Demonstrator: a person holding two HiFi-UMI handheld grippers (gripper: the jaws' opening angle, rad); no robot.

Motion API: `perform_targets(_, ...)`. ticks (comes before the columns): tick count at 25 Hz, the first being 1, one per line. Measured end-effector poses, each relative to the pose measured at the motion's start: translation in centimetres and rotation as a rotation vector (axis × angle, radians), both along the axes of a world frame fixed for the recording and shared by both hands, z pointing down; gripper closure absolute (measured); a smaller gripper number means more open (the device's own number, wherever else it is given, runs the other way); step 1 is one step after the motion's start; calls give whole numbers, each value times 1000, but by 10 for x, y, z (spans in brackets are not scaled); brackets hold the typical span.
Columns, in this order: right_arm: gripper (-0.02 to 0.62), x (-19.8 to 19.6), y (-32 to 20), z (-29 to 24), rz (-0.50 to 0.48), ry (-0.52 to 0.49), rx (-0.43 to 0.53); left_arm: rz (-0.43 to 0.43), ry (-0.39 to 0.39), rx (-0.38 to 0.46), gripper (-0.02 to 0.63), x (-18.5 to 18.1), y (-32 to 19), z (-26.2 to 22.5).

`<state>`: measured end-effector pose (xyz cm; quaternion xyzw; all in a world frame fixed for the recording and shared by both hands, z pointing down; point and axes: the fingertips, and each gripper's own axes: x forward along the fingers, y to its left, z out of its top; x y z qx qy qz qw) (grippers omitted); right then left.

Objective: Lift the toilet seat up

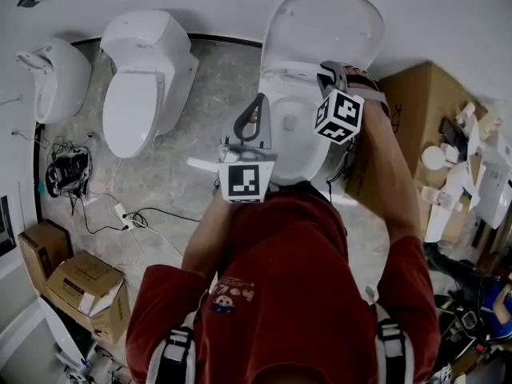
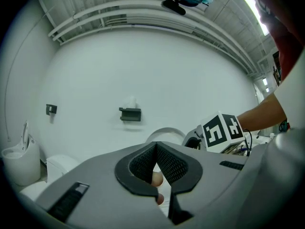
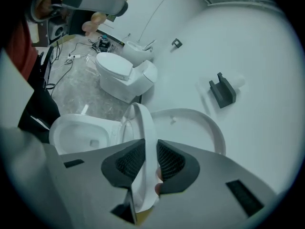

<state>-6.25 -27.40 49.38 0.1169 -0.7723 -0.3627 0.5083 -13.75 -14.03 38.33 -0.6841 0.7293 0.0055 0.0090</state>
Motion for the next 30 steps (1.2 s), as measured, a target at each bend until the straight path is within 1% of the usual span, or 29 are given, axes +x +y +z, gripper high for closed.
perform_targets(4, 517, -4, -18, -4, -5, 10, 40, -19, 2, 1, 595, 0, -1, -3)
perform_targets(9, 526, -11, -44, -3, -16, 54, 115, -41, -11, 3, 595, -1, -2, -5)
perform_targets(16, 526, -18, -74, -5, 4, 42, 112, -73, 0, 0, 595, -2, -3, -5)
perform_targets(19, 525, -22, -85, -6, 14, 42, 114, -81, -8, 3, 595, -2, -3, -6)
perform_targets(23, 525, -28, -103, -5, 24, 50, 135, -92, 0, -7, 595, -2, -5, -5)
perform_targets(26, 525, -30, -113, -5, 30, 55, 145, -96, -8, -1, 595, 1, -6, -6)
perform_targets(30, 522, -36, -126, -4, 39, 61, 151, -101, -12, -19, 595, 2, -8, -4)
